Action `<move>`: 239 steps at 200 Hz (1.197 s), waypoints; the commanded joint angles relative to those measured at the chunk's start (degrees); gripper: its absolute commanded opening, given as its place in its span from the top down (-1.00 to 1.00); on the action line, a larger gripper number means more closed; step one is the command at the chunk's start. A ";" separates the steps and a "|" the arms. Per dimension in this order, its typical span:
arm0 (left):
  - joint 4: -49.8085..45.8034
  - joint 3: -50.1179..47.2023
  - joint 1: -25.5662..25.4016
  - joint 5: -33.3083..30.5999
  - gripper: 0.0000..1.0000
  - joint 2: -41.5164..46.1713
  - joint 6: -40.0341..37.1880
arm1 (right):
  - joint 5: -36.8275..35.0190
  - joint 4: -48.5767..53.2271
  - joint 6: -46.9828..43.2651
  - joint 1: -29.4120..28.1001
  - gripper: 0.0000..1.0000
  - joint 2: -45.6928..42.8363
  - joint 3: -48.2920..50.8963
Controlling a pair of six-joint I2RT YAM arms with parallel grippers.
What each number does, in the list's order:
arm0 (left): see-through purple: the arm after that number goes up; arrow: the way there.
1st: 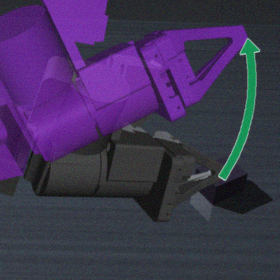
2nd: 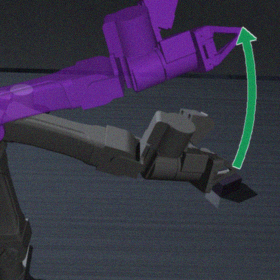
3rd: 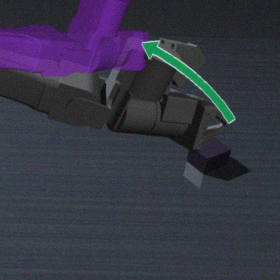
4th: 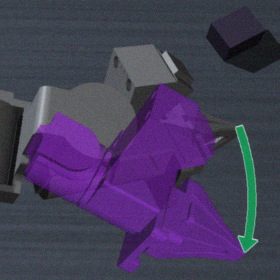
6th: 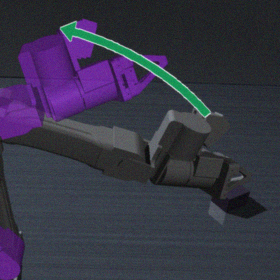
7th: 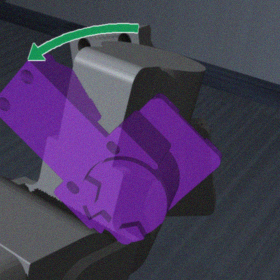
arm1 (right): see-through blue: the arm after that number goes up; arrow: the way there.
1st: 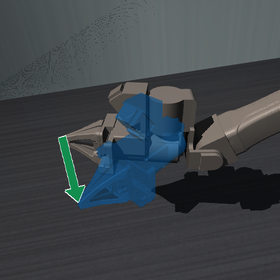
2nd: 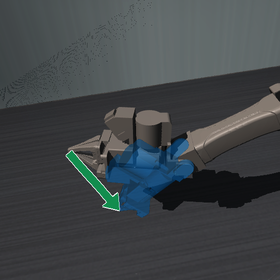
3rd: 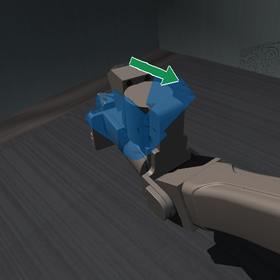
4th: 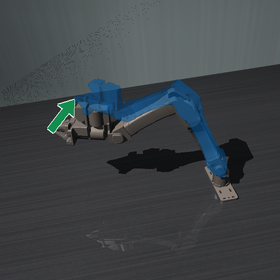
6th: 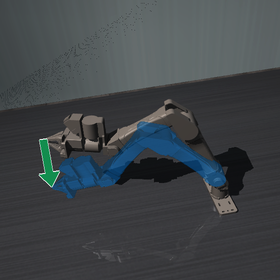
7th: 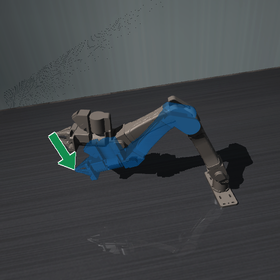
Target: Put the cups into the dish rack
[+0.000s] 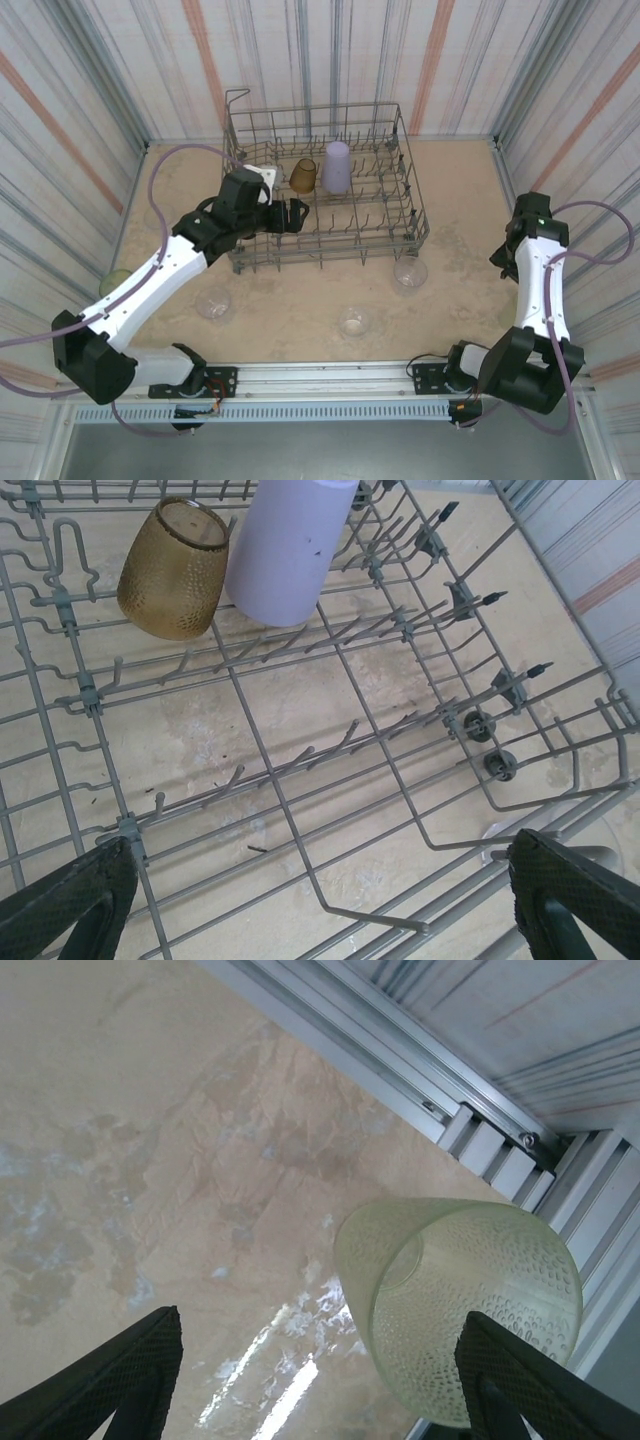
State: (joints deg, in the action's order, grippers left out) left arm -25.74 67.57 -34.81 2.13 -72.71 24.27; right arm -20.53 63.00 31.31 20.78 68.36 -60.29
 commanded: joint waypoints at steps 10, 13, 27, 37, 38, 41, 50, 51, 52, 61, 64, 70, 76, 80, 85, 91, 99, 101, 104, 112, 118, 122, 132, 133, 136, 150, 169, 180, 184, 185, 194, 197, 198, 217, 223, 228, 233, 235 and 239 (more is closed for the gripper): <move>0.26 -1.72 0.44 1.08 -0.97 2.13 0.43 | 3.64 -1.19 0.88 3.30 -0.34 -0.43 1.94; 0.29 -1.84 0.44 0.98 -0.97 2.17 0.43 | 4.03 -1.55 0.78 3.60 -0.34 -0.55 2.15; 0.34 -2.39 0.49 0.26 -0.97 2.01 0.34 | 5.01 -2.61 0.22 4.73 -0.23 -0.38 3.23; 0.42 -2.60 0.60 0.13 -0.97 1.73 0.63 | 5.88 -3.25 -0.24 5.60 -0.22 -0.01 4.00; 0.42 -2.61 0.57 0.14 -0.97 1.71 0.66 | 6.00 -3.29 -0.31 5.69 -0.21 0.05 4.06; 0.54 -2.62 0.58 0.14 -0.97 1.67 0.83 | 6.29 -3.53 -0.45 5.98 -0.20 0.17 4.31; 0.60 -2.61 0.67 0.39 -0.97 1.31 1.03 | 6.94 -4.39 -0.83 6.68 -0.15 0.53 5.18; 0.64 -2.62 0.64 0.45 -0.97 1.28 1.08 | 7.01 -4.43 -0.91 6.75 -0.14 0.58 5.27; 0.67 -2.62 0.67 0.43 -0.97 1.27 1.10 | 7.05 -4.54 -0.95 6.88 -0.14 0.57 5.40; 0.86 -2.62 0.66 0.73 -0.97 0.94 1.38 | 7.51 -5.36 -1.29 7.29 -0.17 0.85 6.33; 0.93 -2.62 0.70 0.78 -0.97 0.81 1.53 | 7.61 -5.63 -1.33 7.34 -0.17 0.98 6.55; 1.06 -2.62 0.65 0.98 -0.97 0.66 1.82 | 7.66 -6.02 -1.47 7.56 -0.16 1.11 6.97; 1.04 -2.50 0.70 1.18 -0.97 0.46 2.06 | 7.85 -6.40 -1.60 7.71 -0.15 1.33 7.34; 1.04 -2.45 0.65 1.27 -0.97 0.27 2.21 | 8.02 -6.60 -1.64 7.78 -0.14 1.36 7.62; 1.04 -2.45 0.66 1.52 -0.97 0.11 2.27 | 8.42 -6.97 -1.73 7.79 -0.11 1.36 7.88; 1.00 -2.37 0.63 1.78 -0.97 0.01 2.37 | 8.72 -7.49 -1.77 7.79 -0.05 1.21 8.31; 0.76 -2.11 0.68 1.82 -0.97 -0.22 2.31 | 9.08 -8.32 -1.77 7.84 0.06 0.84 9.08; 0.66 -1.99 0.68 1.82 -0.97 -0.32 2.28 | 9.17 -8.53 -1.78 7.80 0.10 0.75 9.23; 0.46 -1.82 0.70 1.82 -0.97 -0.37 2.21 | 9.27 -8.75 -1.70 7.84 0.15 0.61 9.49; -0.15 -1.28 0.64 1.63 -0.97 -0.60 1.98 | 9.37 -9.44 -1.69 7.79 0.30 0.19 10.05; -0.64 -0.81 0.66 1.30 -0.97 -0.74 1.79 | 9.46 -9.95 -1.75 7.80 0.44 -0.01 10.44; -0.94 -0.65 0.67 1.17 -0.97 -0.69 1.76 | 9.38 -10.03 -1.89 7.79 0.51 -0.11 10.53; -1.19 -0.35 0.67 0.54 -0.97 -0.62 1.53 | 8.83 -10.12 -2.24 7.79 0.70 -0.11 10.47; -1.17 -0.34 0.65 0.48 -0.97 -0.60 1.50 | 8.75 -10.06 -2.32 7.79 0.72 -0.13 10.46; -1.24 -0.34 0.65 0.27 -0.97 -0.55 1.36 | 8.61 -10.08 -2.53 7.81 0.76 -0.14 10.42; -2.05 -0.14 0.69 -0.99 -0.97 -0.46 0.88 | 8.12 -9.96 -2.89 7.79 0.96 -0.05 9.91; -3.39 0.19 0.66 -2.28 -0.97 -0.08 0.80 | 9.00 -9.80 -3.28 7.79 1.00 0.07 8.85; -3.66 0.06 0.68 -2.31 -0.97 0.31 1.01 | 9.53 -9.95 -3.40 7.64 1.00 -0.08 8.07; -3.70 0.02 0.64 -2.23 -0.97 0.45 1.15 | 9.78 -9.95 -3.39 7.54 1.00 -0.10 7.86; -3.75 0.02 0.67 -2.22 -0.97 0.50 1.14 | 9.88 -9.98 -3.42 7.49 1.00 -0.13 7.76; -3.87 -0.04 0.63 -2.22 -0.97 0.82 1.39 | 10.72 -10.16 -3.28 7.12 1.00 -0.09 6.96; -3.95 -0.04 0.65 -2.24 -0.97 0.89 1.44 | 11.08 -10.17 -3.29 6.95 1.00 -0.10 6.60; -3.96 -0.01 0.68 -2.27 -0.97 0.94 1.50 | 11.19 -10.13 -3.28 6.84 1.00 -0.17 6.47; -4.49 0.09 0.68 -3.02 -0.97 1.19 1.83 | 13.00 -10.09 -3.11 3.98 1.00 0.64 3.78; -4.60 0.24 0.66 -3.22 -0.97 1.25 1.90 | 13.13 -9.97 -3.10 2.85 1.00 1.07 2.89; -4.77 0.35 0.70 -3.49 -0.97 1.22 1.94 | 13.28 -9.83 -3.06 1.86 1.00 1.50 1.96; -4.76 0.48 0.65 -3.68 -0.97 1.19 1.96 | 13.47 -9.56 -3.13 0.95 1.00 2.02 1.04; -4.85 0.53 0.69 -3.79 -0.97 1.15 1.93 | 13.60 -9.43 -3.13 0.65 1.00 2.17 0.74; -4.99 0.70 0.67 -4.00 -0.97 1.08 1.92 | 13.77 -9.33 -3.15 -0.09 1.00 2.62 0.08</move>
State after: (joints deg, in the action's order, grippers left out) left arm -27.79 66.54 -34.54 0.99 -72.62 25.63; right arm -8.91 52.90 29.04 24.27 69.41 -55.55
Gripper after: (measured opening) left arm 0.986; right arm 0.065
